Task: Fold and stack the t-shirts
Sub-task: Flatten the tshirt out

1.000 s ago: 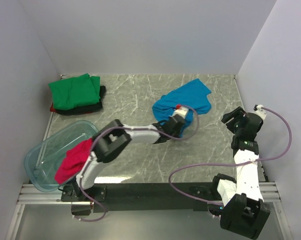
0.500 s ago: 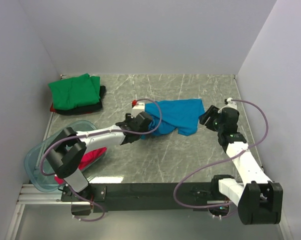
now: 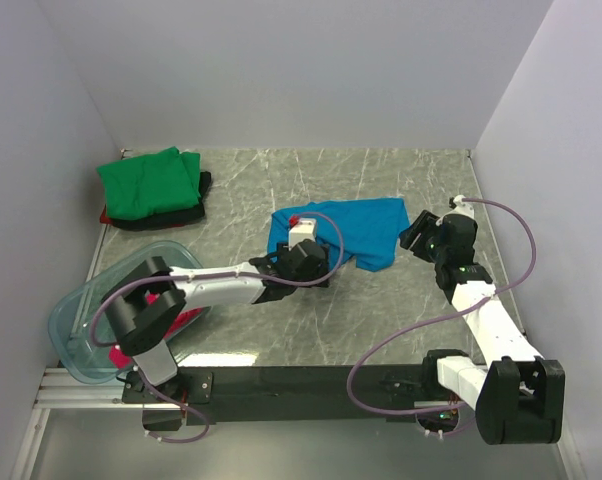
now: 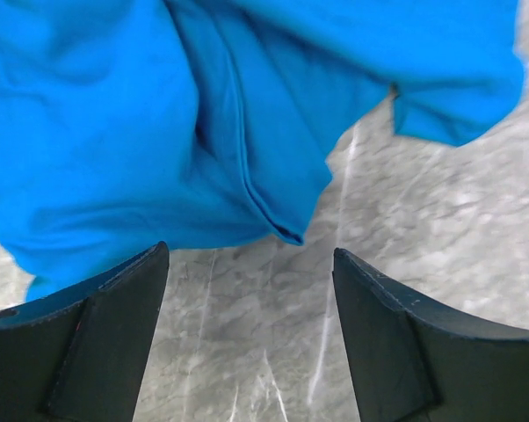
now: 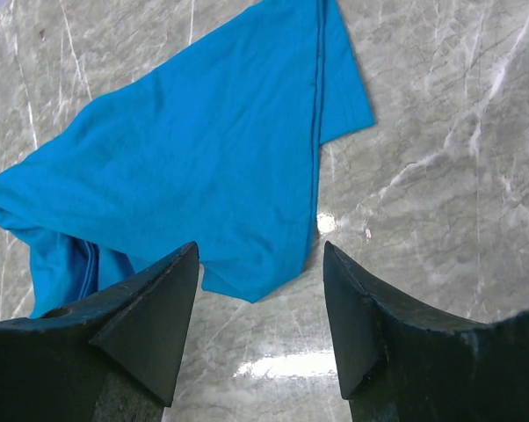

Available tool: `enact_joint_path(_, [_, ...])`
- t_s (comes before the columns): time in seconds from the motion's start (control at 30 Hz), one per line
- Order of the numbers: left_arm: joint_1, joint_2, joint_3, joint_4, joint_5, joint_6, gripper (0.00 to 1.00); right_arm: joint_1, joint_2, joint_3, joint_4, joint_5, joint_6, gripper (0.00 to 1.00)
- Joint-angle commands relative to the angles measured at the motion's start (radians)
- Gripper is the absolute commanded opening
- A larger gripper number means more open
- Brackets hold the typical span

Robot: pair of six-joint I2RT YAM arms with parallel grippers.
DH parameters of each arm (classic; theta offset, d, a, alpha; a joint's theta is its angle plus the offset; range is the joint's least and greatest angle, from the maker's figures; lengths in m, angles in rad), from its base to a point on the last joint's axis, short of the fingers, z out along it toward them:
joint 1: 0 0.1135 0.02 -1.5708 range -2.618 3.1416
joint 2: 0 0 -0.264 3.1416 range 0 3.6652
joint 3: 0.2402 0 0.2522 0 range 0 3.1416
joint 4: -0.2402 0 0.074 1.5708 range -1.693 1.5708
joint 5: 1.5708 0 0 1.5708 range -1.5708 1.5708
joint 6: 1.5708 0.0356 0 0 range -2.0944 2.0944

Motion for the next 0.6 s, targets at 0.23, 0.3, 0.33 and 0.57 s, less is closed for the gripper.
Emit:
enact_joint_path(0.23, [-0.001, 0.107, 0.109, 0.055, 0.023, -0.036, 0.77, 0.0, 0.01, 0.037, 0.039, -0.008, -0.022, 0.65])
enact_joint_path(0.3, [-0.005, 0.092, 0.118, 0.055, 0.016, -0.043, 0.75, 0.0, 0.015, 0.039, 0.042, -0.013, -0.022, 0.65])
enact_joint_path(0.33, [-0.007, 0.085, 0.12, 0.055, 0.012, -0.044, 0.75, 0.0, 0.016, 0.037, 0.042, -0.014, -0.025, 0.65])
enact_joint_path(0.57, [-0.01, 0.088, 0.155, 0.02, 0.016, -0.033, 0.74, 0.0, 0.029, 0.04, 0.044, -0.018, -0.024, 0.65])
